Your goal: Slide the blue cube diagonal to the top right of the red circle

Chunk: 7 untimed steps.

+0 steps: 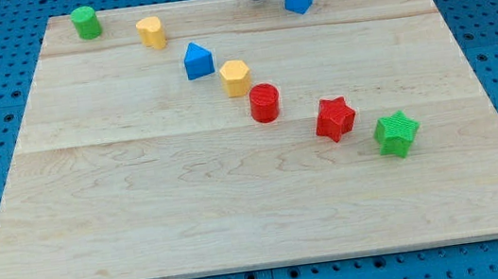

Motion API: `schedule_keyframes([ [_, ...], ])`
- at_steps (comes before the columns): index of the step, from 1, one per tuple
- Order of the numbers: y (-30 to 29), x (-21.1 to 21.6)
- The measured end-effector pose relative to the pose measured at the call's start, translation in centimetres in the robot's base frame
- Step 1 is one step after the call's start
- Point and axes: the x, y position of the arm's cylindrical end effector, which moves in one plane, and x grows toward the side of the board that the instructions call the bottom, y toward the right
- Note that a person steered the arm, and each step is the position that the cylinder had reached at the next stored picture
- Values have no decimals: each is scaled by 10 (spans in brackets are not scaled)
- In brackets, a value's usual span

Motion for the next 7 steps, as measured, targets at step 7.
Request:
schedule_keyframes([
  [7, 105, -1],
])
